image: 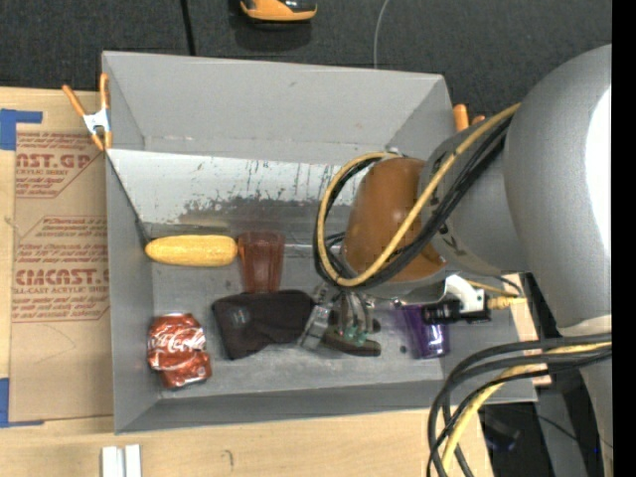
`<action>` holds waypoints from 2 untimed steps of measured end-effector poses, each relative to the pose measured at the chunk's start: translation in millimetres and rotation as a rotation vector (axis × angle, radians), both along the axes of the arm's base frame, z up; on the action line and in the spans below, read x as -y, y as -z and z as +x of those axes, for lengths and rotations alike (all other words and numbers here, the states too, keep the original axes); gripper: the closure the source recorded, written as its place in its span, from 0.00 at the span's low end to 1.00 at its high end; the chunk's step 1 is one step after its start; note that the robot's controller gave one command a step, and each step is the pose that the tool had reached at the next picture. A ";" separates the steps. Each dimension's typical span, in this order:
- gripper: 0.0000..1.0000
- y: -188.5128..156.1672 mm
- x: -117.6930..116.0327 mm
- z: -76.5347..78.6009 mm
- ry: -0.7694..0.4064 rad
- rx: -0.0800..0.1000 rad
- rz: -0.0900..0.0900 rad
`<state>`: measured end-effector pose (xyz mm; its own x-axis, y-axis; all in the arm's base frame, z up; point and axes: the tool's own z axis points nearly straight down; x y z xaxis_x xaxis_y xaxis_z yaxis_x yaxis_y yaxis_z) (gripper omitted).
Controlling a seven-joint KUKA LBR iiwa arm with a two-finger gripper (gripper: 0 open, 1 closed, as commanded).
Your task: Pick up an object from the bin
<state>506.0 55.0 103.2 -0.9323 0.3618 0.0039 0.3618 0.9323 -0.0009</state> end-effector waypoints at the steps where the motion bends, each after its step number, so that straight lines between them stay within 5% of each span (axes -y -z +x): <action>1: 1.00 -16.0 0.0 -0.2 0.000 0.000 0.000; 2: 1.00 -29.4 -0.2 0.5 -0.001 0.005 0.000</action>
Offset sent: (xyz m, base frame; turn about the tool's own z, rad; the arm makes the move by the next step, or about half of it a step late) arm 0.0000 -0.0001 0.0468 0.0000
